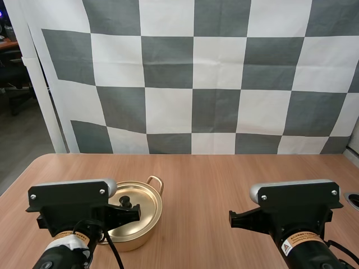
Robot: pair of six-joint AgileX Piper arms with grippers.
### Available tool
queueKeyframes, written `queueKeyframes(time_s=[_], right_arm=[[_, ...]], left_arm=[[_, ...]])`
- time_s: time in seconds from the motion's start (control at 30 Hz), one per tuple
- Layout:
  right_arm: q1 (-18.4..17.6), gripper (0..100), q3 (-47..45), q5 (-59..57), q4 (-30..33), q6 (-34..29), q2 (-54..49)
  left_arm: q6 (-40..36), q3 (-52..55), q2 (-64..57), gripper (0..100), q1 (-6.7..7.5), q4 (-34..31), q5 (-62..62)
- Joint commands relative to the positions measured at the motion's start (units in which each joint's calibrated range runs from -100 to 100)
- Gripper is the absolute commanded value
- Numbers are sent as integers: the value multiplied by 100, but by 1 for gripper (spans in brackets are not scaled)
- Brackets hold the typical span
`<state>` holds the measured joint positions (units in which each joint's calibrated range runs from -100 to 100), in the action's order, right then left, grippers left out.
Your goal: Open the pot, put the car inside, and close it
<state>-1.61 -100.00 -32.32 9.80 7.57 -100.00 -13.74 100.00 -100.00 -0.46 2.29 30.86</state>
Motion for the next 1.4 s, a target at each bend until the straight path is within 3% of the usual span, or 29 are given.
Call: queueKeyframes(time_s=[0.0,0.27,1.37], right_arm=[[3,0,0,-5,-4,-7,0],[3,0,0,84,-423,-17,0],[3,0,0,84,-423,-17,0]], left_arm=[[-1,0,0,0,-3,-3,7],[-1,0,0,0,-3,-3,-85],[9,0,0,0,-3,-66,-144]])
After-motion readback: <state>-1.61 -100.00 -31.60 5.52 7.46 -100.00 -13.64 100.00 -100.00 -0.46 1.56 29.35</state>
